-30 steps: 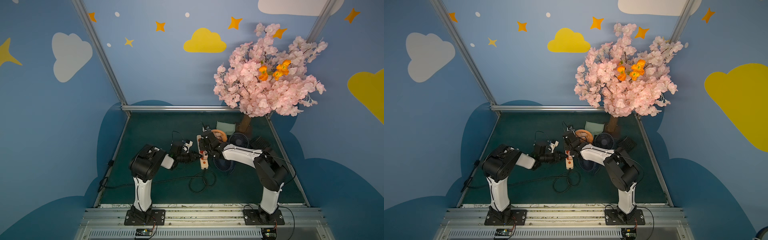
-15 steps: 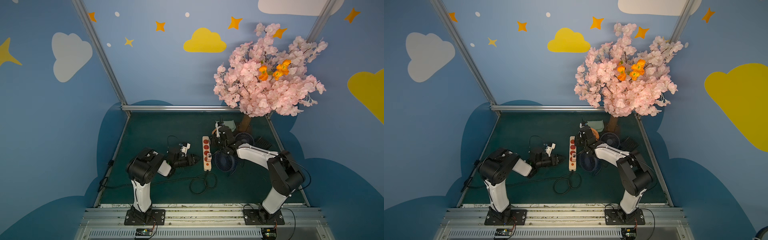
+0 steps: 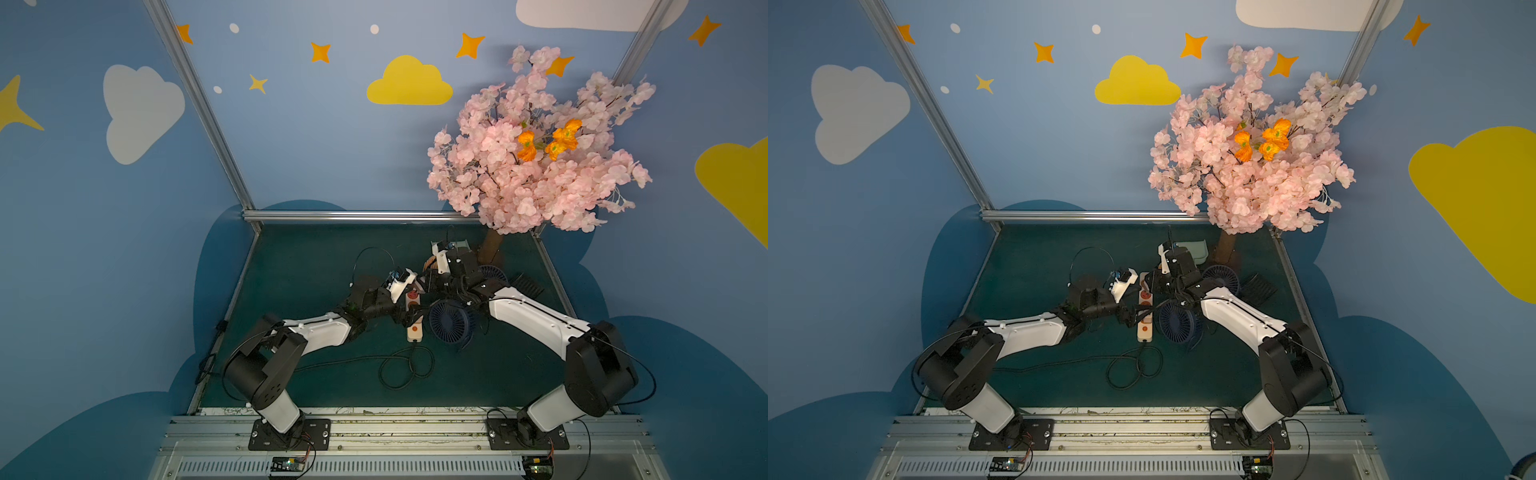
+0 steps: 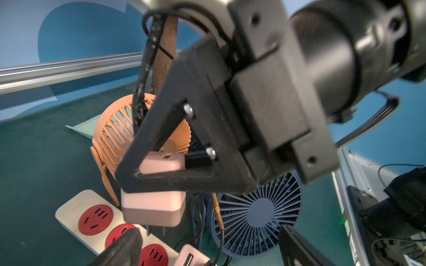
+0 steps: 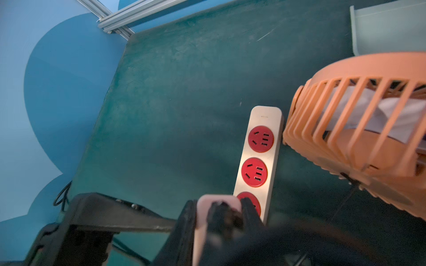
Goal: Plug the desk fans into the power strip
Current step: Adjust the plug.
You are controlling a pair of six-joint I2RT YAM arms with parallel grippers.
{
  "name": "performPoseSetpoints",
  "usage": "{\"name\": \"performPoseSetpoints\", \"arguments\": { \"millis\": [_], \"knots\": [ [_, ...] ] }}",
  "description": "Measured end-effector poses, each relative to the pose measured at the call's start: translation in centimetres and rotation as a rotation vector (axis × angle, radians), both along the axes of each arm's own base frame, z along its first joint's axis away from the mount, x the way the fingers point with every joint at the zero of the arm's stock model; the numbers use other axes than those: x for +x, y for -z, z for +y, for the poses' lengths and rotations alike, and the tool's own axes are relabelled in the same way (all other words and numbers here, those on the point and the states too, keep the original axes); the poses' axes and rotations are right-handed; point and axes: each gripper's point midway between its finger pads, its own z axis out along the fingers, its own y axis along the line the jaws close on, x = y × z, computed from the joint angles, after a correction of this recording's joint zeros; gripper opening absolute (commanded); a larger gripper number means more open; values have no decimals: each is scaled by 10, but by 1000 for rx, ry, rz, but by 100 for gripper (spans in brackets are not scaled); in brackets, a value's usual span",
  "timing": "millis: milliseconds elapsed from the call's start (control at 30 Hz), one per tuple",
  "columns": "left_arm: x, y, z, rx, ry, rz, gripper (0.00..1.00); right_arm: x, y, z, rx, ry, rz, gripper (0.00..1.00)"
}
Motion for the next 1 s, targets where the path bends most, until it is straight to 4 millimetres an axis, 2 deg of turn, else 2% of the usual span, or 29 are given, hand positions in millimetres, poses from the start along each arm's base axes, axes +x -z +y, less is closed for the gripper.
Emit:
{"name": "performPoseSetpoints", "arguments": {
  "millis": [100, 267, 533, 700, 733, 833, 967, 1000],
  "knots": [
    [1, 5, 1, 48, 10, -32, 93, -5, -5, 6, 33, -29, 25, 0],
    [2, 6, -2, 89, 22, -61, 77, -11, -17, 14, 73, -70, 53, 0],
    [4, 13, -4, 117, 5, -66, 73, -26, -17, 14, 71, -107, 113, 0],
    [12, -4, -8, 69, -16, -98, 70, -37, -11, 15, 60, -132, 158, 0],
    [13, -8, -9, 56, -19, -104, 66, -39, -11, 16, 59, -135, 161, 0],
    [15, -14, -11, 28, -21, -105, 43, -40, -11, 16, 55, -136, 162, 0],
    [16, -14, -14, 10, -14, -94, 25, -40, -13, 12, 51, -134, 159, 0],
    [15, -14, -14, 9, -12, -93, 22, -41, -13, 11, 50, -131, 163, 11]
  ]
}}
